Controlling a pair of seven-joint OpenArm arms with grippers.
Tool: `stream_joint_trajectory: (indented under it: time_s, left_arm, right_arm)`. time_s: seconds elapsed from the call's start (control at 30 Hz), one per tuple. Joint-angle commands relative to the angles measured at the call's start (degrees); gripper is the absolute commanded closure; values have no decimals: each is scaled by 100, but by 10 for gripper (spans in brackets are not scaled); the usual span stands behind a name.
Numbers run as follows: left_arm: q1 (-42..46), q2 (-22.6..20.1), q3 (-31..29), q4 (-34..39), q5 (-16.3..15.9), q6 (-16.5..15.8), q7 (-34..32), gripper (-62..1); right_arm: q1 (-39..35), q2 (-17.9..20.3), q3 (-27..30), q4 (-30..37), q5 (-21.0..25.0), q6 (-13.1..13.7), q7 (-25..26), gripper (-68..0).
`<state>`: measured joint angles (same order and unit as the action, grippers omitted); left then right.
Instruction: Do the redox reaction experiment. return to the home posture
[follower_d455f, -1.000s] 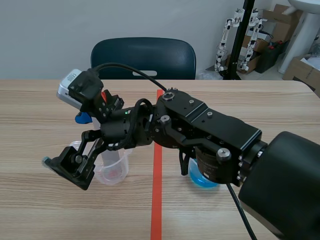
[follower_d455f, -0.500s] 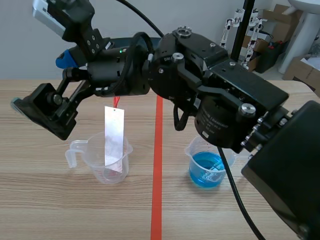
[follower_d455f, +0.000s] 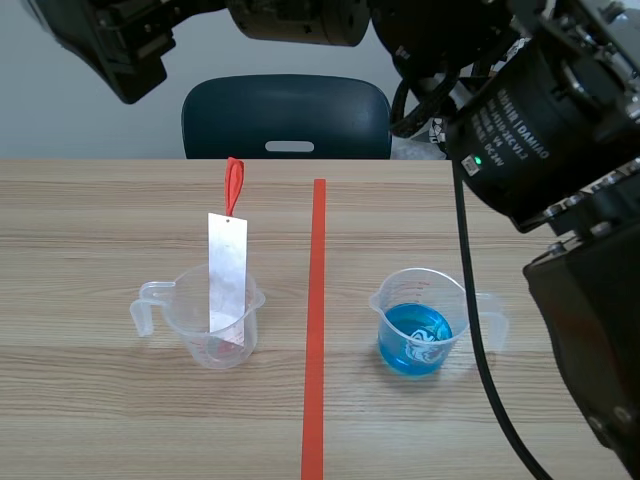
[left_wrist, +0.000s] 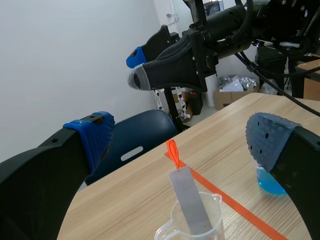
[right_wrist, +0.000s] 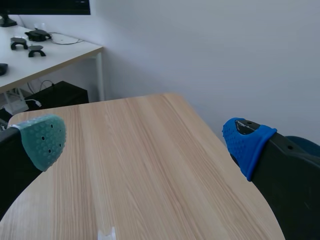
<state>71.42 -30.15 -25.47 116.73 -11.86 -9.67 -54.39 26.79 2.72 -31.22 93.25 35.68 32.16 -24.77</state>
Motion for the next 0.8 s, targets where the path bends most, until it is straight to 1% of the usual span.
stream_joint_trajectory:
  time_s: [0.0, 0.2, 0.27, 0.4, 0.5, 0.63, 0.77]
  left_arm:
    - [-15, 107, 0, 133, -35, 7, -33, -550]
    - [-33, 118, 0, 278, -33, 7, 245, -550]
    - [-133, 118, 0, 275, 83, 7, 391, -550]
    - [-409, 120, 0, 269, 376, -11, 911, -550]
    - [-516, 118, 0, 269, 382, -15, 1056, -550]
    - [-776, 120, 7, 254, 424, -111, 1333, -550]
    - [-1104, 120, 66, 254, 616, -262, 1550, -550]
  right_arm:
    - [81, 81, 188, 79, 94, -4, 61, -679]
    - [-173, 555, 984, 448, 101, -4, 44, -679]
    - [-337, 748, 1213, 603, 98, -39, 46, -679]
    - [-791, 1121, 1617, 903, 98, -284, 138, -679]
    - [-1252, 1379, 1886, 1086, 74, -282, 317, -679]
    - [-1904, 1679, 2170, 1327, -249, -280, 717, -679]
    - [-2465, 1904, 2409, 1611, -682, -280, 1143, -679]
